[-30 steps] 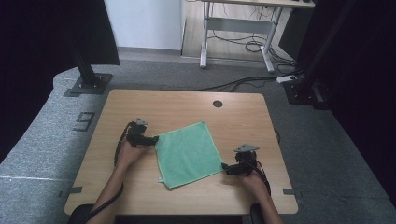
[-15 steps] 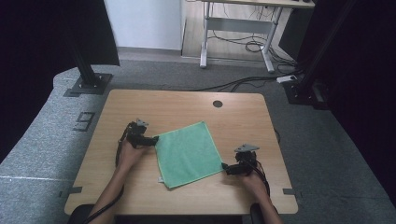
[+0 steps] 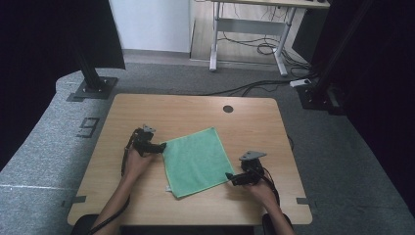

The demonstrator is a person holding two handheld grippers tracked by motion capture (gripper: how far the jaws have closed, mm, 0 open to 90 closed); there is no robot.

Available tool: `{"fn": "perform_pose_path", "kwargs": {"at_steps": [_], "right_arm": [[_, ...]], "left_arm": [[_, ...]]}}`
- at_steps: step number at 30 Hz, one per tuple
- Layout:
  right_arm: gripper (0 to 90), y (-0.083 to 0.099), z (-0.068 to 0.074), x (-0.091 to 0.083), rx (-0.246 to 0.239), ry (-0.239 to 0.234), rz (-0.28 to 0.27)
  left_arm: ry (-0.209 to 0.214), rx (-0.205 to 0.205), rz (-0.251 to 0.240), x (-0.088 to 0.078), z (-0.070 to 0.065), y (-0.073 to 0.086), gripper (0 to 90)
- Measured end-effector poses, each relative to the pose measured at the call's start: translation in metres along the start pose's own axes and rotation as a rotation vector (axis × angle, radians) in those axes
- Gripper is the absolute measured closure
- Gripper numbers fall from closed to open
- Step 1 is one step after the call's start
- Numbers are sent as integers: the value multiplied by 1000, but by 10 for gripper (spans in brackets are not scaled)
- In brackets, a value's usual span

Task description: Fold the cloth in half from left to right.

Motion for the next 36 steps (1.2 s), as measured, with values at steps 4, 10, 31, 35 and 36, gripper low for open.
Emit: {"fn": "perform_pose_path", "kwargs": {"at_steps": [4, 10, 31, 35, 36], "right_arm": [[83, -5, 10, 5, -22, -31, 8], [85, -15, 28, 18, -44, -93, 11], [232, -40, 107, 69, -169, -298, 72], [308, -41, 120, 77, -186, -339, 96], [320, -42, 124, 79, -190, -346, 101]], "left_arm": [[0, -1, 0, 0, 0, 0, 121], [0, 0, 0, 0, 0, 0, 121], [-1, 2, 1, 0, 0, 0, 120], [-1, -1, -2, 0, 0, 0, 119], [-1, -1, -1, 0, 0, 0, 120]]}}
Point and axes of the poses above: each handheld gripper's, and its own axes: x roughly forward along the jaws, y roughly out of its underside, z roughly to its left, the point moved 8 cm from there along x, roughly forward along the jaws, and after that the axes turned 14 degrees about -y, right-handed, at the moved point
